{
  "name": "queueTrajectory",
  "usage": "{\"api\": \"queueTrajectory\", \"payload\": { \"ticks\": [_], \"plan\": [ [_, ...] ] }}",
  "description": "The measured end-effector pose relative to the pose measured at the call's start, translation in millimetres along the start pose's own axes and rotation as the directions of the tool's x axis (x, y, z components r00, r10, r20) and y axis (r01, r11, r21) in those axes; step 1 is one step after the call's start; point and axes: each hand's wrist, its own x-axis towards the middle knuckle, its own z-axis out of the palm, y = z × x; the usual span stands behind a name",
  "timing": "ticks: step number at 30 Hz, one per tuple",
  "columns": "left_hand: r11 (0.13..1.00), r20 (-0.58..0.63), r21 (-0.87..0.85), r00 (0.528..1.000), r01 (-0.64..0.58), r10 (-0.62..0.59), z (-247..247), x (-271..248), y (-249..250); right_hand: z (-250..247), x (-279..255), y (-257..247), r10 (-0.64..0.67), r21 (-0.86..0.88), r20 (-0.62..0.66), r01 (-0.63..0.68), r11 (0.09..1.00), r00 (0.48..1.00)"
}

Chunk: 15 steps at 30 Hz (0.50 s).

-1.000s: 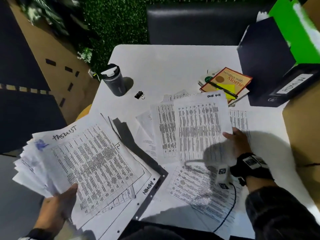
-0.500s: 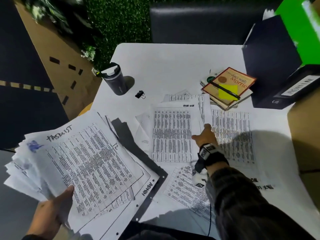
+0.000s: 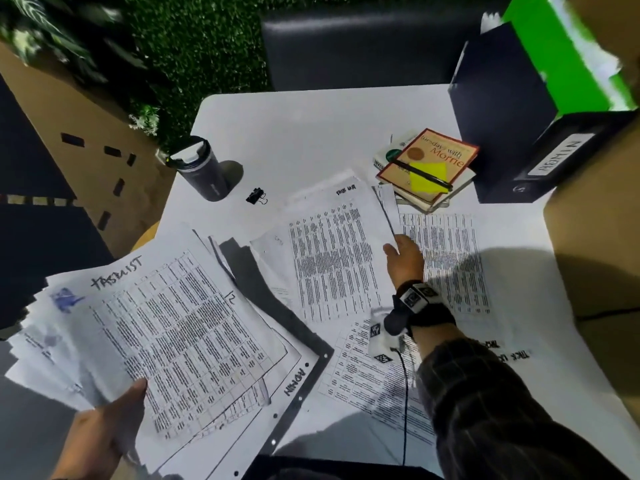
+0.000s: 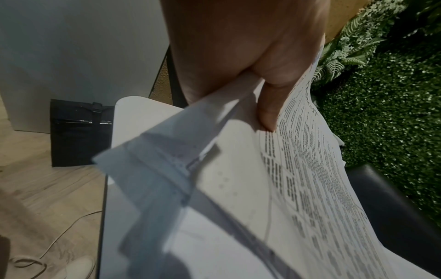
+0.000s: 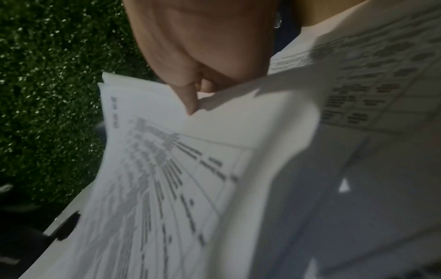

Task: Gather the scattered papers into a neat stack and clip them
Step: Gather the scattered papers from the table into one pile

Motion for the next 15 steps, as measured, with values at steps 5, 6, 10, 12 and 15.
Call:
{"api": "queueTrajectory", "payload": {
  "ticks": [5, 6, 10, 12, 15],
  "plan": [
    [0.994, 0.029, 0.081, 0.996, 0.076, -0.079, -2, 10, 0, -5, 16, 4, 0.185, -0.133, -0.037, -0.188, 0.973, 0.982],
    [0.992, 0.057, 0.116, 0.997, 0.055, -0.061, -4, 9, 0, -3, 17, 5, 0.226, -0.158, -0.022, -0.227, 0.961, 0.974],
    [0.994, 0.134, 0.081, 0.988, 0.067, -0.077, -9, 11, -9, -3, 17, 1, 0.284, -0.371, -0.035, -0.277, 0.887, 0.958],
    [0.991, 0.120, 0.013, 0.984, 0.131, -0.132, -11, 12, -11, -2, 17, -2, 0.299, -0.446, -0.025, -0.278, 0.851, 0.954],
    [0.983, 0.076, -0.057, 0.983, 0.172, -0.168, -11, 12, -10, 0, 23, -1, 0.260, -0.388, 0.000, -0.240, 0.890, 0.966]
  ]
}}
